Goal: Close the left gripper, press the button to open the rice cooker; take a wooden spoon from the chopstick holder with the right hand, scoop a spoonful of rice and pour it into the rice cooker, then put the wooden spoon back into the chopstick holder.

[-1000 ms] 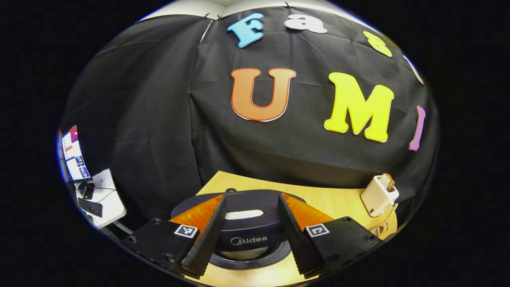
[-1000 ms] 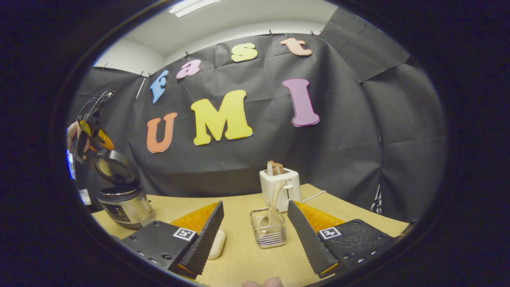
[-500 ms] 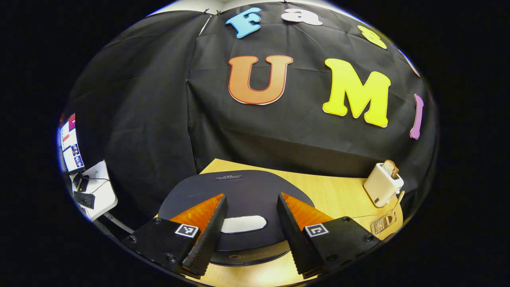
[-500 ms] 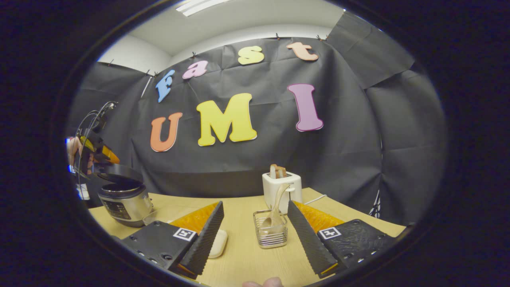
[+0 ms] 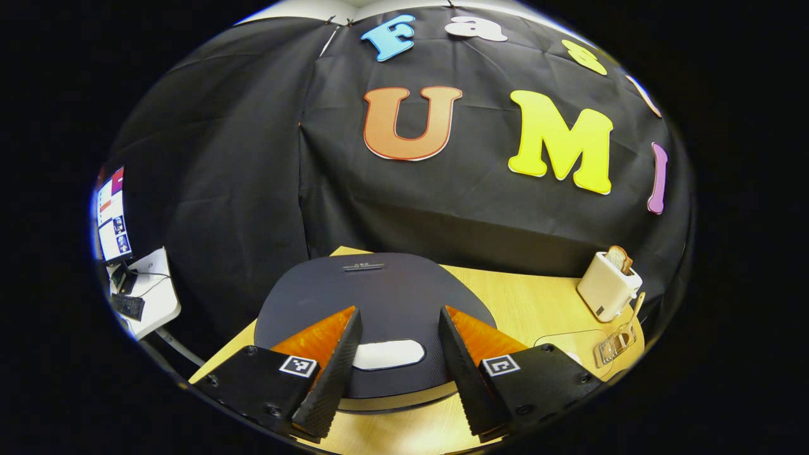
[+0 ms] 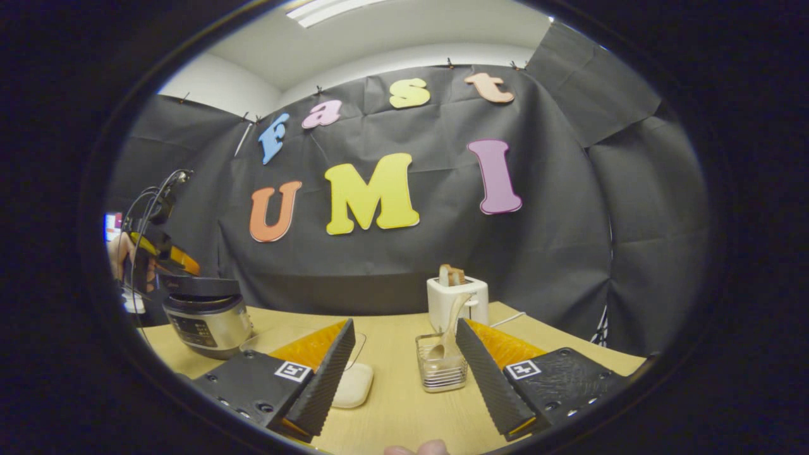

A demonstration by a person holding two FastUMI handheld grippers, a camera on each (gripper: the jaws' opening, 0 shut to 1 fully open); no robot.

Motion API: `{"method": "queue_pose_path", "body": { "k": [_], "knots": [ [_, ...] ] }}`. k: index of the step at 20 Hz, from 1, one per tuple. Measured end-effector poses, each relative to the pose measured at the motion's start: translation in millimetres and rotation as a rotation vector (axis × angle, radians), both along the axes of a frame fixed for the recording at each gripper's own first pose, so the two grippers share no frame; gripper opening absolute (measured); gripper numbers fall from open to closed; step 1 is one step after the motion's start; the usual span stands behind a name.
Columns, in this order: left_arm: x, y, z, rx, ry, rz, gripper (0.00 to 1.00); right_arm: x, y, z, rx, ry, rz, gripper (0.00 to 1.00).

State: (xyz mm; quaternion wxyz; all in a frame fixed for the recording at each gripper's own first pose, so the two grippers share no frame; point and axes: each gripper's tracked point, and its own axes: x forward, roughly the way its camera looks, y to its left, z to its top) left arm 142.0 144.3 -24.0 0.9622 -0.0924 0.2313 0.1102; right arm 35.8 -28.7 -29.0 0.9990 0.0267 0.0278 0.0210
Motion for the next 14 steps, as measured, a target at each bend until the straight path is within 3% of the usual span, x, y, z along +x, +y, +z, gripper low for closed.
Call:
{"method": "queue_pose_path", "body": {
  "k": [3,11,14],
  "knots": [
    [-7,-3,1,0.014,-0.026,0.005,0.8,-1,4,-2,0.002,0.004,0.009,0.92],
    [-19,-6,-16,0.033,-0.034,0.026,0.8,-4,10,-17,0.016,0.03,0.027,0.95],
    [-20,-9,-19,0.077,-0.117,0.029,0.8,-2,9,-18,0.028,0.028,0.026,0.92]
  ]
}}
